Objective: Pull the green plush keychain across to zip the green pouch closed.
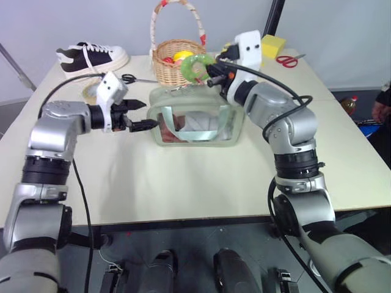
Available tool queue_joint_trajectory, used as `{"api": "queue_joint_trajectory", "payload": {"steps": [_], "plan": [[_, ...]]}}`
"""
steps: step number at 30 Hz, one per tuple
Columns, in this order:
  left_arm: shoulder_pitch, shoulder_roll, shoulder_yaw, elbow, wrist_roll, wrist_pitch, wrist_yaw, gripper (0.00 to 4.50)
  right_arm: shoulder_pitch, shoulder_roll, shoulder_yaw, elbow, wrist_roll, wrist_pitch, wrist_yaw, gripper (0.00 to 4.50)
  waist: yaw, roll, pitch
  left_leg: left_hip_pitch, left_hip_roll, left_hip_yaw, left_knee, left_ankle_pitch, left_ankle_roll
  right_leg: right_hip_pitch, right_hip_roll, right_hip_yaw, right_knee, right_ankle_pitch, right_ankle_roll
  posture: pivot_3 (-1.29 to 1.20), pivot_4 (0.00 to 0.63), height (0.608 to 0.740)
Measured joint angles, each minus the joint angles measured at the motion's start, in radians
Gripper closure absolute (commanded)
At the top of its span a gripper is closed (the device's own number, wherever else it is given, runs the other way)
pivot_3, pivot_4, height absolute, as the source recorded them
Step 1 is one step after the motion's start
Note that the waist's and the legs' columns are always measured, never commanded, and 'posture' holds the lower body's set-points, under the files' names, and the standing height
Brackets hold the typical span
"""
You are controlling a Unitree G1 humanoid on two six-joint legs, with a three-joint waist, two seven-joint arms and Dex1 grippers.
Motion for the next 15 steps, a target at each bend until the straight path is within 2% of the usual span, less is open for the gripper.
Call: {"api": "queue_joint_trajectory", "payload": {"steps": [6,15], "plan": [[-0.136,0.013,0.055,0.140,-0.016,-0.009,-0.015,0.02,0.016,0.005,0.001,-0.071,0.022,0.045,0.047,4.50,0.000,0.000,0.000,0.000,0.000,0.000,0.000,0.000,0.000,0.000,0.000,0.000,0.000,0.000,0.000,0.00,0.150,0.740],[-0.165,-0.094,-0.015,0.316,0.062,-0.138,-0.067,0.02,0.027,0.031,0.000,-0.155,0.057,0.119,0.064,4.50,0.001,0.000,0.000,0.000,0.000,0.000,0.000,0.000,0.000,0.000,0.000,0.000,0.000,0.000,0.000,0.00,0.150,0.740]]}}
